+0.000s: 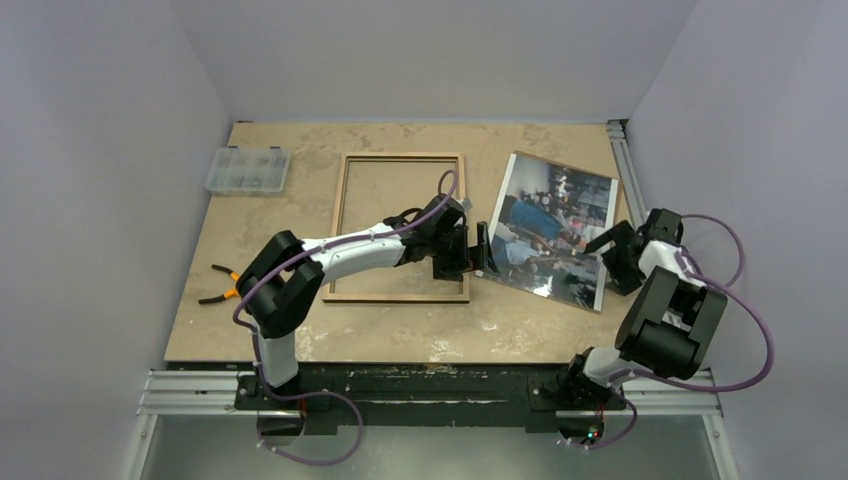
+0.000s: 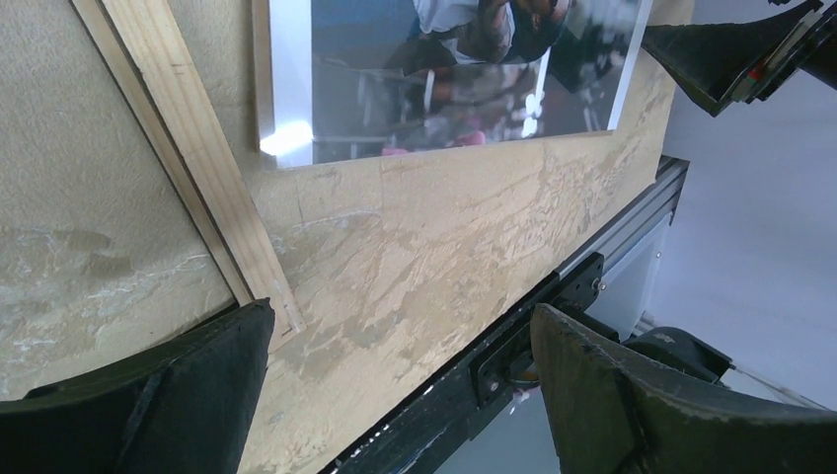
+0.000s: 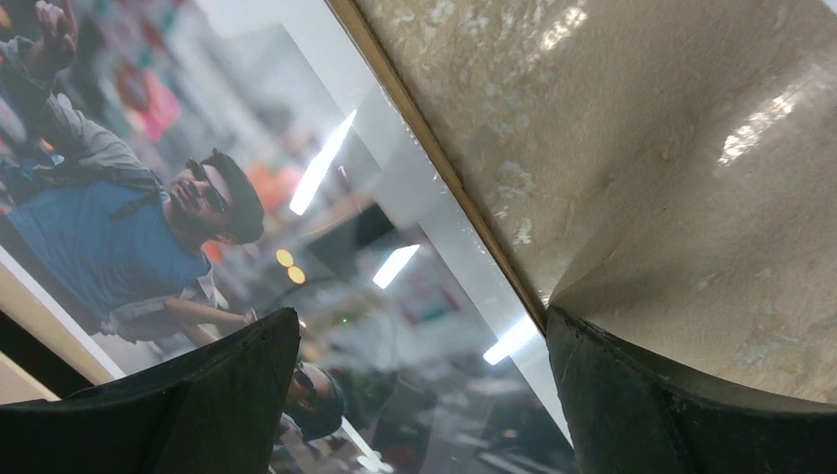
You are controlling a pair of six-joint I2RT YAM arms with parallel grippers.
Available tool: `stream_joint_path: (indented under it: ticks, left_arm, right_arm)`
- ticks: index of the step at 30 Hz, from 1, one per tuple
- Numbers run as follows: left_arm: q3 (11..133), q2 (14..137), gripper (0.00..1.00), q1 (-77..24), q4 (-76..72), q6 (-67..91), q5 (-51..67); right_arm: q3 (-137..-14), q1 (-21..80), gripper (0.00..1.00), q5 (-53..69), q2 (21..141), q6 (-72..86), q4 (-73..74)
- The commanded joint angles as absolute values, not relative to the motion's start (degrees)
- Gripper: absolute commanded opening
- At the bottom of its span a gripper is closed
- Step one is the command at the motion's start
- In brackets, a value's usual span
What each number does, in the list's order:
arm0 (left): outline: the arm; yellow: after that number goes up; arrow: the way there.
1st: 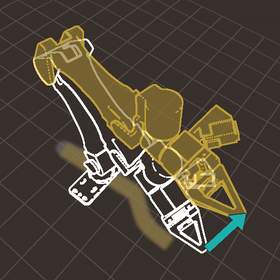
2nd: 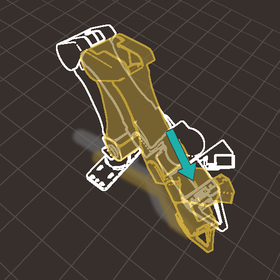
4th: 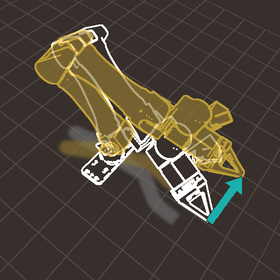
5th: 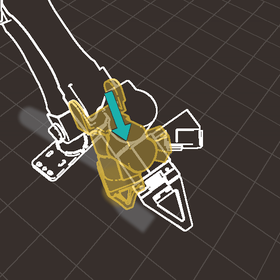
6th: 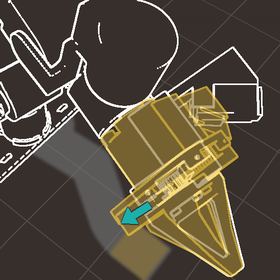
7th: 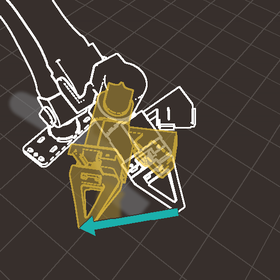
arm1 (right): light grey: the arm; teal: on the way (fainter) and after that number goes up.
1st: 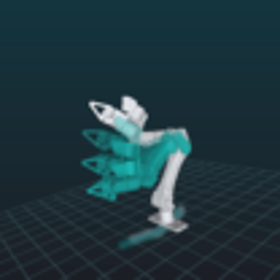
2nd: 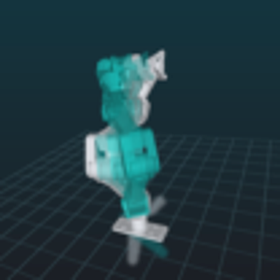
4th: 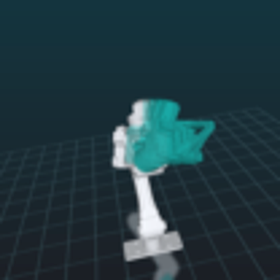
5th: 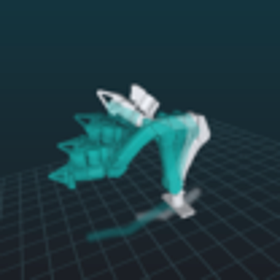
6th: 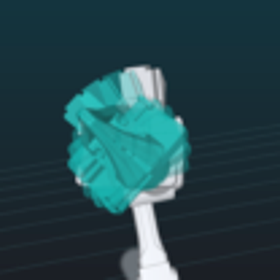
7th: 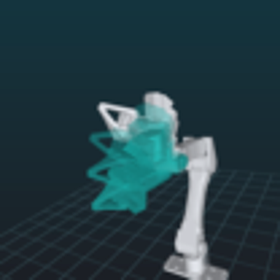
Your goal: Put the photo into the frame
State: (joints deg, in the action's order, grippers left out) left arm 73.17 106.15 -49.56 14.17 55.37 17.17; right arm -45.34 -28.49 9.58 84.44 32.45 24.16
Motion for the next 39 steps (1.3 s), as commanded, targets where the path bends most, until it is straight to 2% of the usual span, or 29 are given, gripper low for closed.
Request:
stream_joint_path:
  ticks: [1, 13, 23, 33, 39]
  left_arm:
    - [72.73, 103.38, 0.99, -49.37, 10.83, 56.07, 17.7]
    - [75.7, 107.43, 0.99, -49.22, 7.03, 55.12, 19.37]
    - [81.16, 112.41, 0.98, -48.77, 6.8, 53.99, 17.75]
    - [105.94, 123.91, 0.98, -48.41, 30.92, 44.59, 4.13]
    - [114.24, 130.77, 0.98, -47.79, 36.64, 43.88, 1.16]
  right_arm:
    - [-42.97, -27.15, 0.93, 14.08, 83.31, 32.69, 23.45]
    - [-44.65, -25.75, 0.92, 12.68, 81.58, 30.61, 24.93]
    - [-45.88, -25.75, 0.9, 5.18, 75.33, 30.86, 26.83]
    - [-45.63, -25.75, 0.9, -1.85, 77.43, 31.69, 27.01]
    - [-45.53, -25.77, 0.9, -1.57, 81.93, 31.75, 26.64]
